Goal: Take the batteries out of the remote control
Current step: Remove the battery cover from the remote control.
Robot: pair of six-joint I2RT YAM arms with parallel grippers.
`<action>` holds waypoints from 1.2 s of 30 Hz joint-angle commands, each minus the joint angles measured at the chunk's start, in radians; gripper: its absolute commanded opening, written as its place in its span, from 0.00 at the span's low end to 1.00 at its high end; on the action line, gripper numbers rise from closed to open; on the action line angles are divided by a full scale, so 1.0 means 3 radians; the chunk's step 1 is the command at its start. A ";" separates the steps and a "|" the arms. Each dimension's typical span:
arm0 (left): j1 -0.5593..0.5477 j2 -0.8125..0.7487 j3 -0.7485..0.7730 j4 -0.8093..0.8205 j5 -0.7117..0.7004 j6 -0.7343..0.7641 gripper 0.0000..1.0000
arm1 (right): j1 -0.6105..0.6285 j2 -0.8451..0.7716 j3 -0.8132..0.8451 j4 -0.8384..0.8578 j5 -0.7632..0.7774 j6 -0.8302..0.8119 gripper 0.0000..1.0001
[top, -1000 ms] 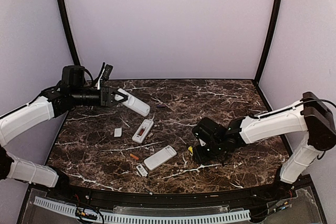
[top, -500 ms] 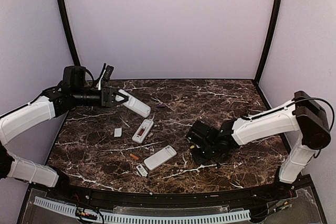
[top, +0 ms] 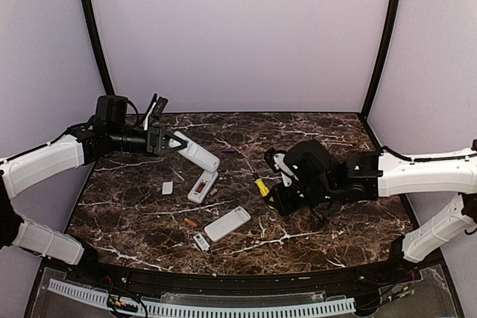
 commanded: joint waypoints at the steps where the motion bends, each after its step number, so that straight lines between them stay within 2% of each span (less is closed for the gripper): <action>1: -0.0073 0.0130 0.0037 0.0081 0.0346 -0.0038 0.07 | 0.0038 -0.0066 0.0104 0.0115 -0.0388 -0.0139 0.00; 11: -0.0152 0.0255 0.0104 -0.0030 0.0376 0.0001 0.07 | 0.0212 0.0215 0.0337 -0.0097 -0.0573 -0.0266 0.00; 16: -0.0168 0.0260 0.0096 -0.0033 0.0376 -0.0002 0.07 | 0.0240 0.0329 0.0399 -0.0132 -0.0509 -0.0252 0.00; 36: -0.0208 0.0252 0.0097 -0.0048 0.0324 0.0008 0.06 | 0.0240 0.0384 0.0456 -0.0254 -0.0397 -0.0229 0.00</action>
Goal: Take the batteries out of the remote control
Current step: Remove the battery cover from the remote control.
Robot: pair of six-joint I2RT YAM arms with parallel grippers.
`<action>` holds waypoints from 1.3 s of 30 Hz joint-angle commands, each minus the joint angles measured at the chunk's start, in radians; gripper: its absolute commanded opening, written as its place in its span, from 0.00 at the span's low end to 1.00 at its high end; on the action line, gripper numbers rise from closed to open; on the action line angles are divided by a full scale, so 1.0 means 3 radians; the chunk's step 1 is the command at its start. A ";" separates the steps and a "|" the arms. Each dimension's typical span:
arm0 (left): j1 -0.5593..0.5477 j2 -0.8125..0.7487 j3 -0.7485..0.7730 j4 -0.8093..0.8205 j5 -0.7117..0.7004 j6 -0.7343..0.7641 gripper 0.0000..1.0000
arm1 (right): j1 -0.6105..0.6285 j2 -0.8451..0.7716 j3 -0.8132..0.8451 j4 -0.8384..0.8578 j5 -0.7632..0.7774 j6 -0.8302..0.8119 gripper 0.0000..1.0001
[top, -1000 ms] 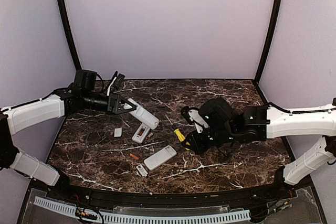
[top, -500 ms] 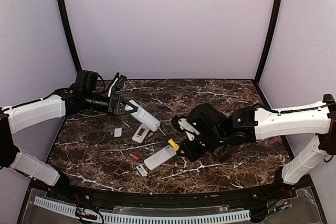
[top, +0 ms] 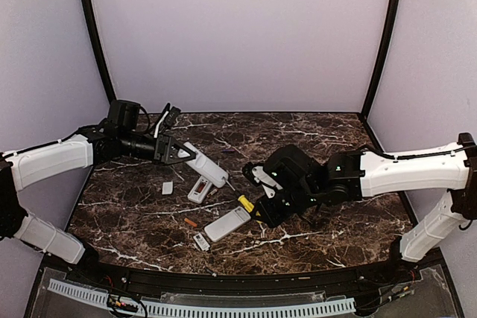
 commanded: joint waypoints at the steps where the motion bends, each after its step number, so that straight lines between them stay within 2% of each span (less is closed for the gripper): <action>1: -0.0015 -0.0035 0.0089 -0.0015 0.0009 0.0028 0.06 | 0.0025 0.0015 0.0045 -0.0021 0.0046 0.0011 0.00; 12: -0.0015 -0.0123 0.0077 -0.0032 -0.0255 0.0032 0.06 | 0.0032 -0.0052 -0.0007 -0.0010 0.0042 0.0063 0.00; 39: -0.0066 -0.0100 0.0064 0.0045 -0.0006 0.0027 0.06 | 0.0031 0.0078 0.0090 -0.0071 0.0096 0.0050 0.00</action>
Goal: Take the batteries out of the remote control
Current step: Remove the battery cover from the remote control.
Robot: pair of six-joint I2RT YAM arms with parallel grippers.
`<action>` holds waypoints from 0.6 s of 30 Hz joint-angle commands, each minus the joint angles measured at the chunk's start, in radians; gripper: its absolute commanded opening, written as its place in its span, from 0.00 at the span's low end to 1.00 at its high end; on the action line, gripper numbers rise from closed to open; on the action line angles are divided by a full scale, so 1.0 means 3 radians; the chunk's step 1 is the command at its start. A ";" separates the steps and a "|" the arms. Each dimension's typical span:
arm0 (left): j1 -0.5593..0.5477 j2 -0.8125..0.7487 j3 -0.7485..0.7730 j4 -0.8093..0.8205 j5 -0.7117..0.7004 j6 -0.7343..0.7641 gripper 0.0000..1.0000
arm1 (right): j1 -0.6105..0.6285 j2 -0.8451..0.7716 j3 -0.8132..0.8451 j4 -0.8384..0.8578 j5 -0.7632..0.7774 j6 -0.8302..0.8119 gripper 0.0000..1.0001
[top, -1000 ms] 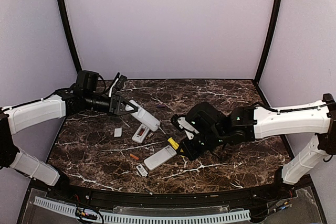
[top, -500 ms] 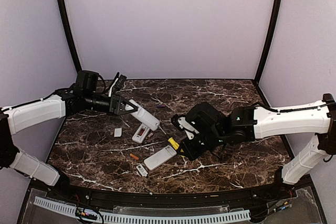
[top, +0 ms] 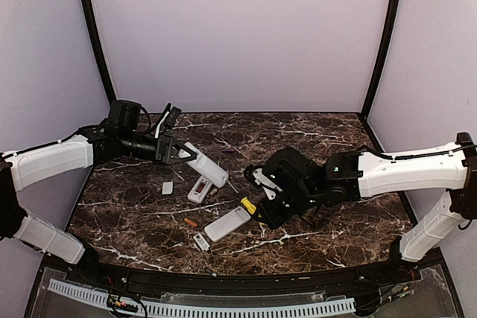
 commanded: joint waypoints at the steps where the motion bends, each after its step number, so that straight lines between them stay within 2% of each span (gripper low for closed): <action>1: -0.0029 -0.0084 0.0066 0.0038 0.0091 0.0028 0.06 | 0.0030 0.0045 0.0093 0.0032 0.0049 0.0008 0.00; 18: -0.0033 -0.0007 0.0091 -0.0012 0.0014 0.0018 0.06 | 0.0031 0.0022 0.0060 0.0126 -0.0009 -0.0006 0.00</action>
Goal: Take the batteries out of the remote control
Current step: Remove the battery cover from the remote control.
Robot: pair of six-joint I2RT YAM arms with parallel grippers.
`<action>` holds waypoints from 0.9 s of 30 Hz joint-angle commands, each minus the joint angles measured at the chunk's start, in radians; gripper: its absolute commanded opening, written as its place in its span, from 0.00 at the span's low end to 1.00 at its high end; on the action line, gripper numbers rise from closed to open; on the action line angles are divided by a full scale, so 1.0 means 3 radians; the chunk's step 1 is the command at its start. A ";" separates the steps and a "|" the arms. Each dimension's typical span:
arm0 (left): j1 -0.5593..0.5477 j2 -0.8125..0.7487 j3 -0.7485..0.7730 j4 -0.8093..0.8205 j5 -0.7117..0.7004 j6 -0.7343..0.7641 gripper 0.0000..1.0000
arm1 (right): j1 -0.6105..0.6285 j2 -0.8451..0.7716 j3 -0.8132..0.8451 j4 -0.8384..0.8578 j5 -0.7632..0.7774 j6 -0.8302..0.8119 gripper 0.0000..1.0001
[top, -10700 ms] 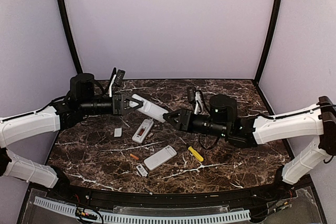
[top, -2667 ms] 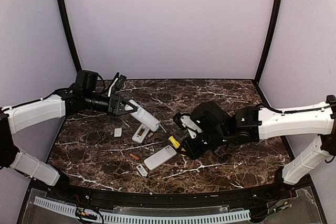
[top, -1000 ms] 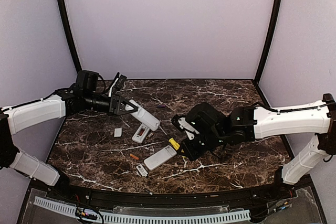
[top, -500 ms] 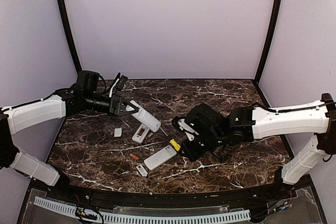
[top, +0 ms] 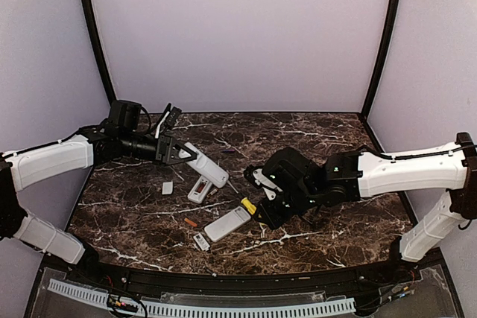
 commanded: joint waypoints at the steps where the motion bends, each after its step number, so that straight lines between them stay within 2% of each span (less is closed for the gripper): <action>1: -0.0025 -0.0009 0.0091 -0.0013 0.0023 0.0018 0.06 | 0.0029 0.0012 0.0059 0.0129 -0.0002 -0.0005 0.00; 27: -0.0025 0.0009 0.0105 -0.0022 0.0032 0.0013 0.06 | 0.0029 0.0089 0.0107 0.0100 -0.0042 -0.0064 0.00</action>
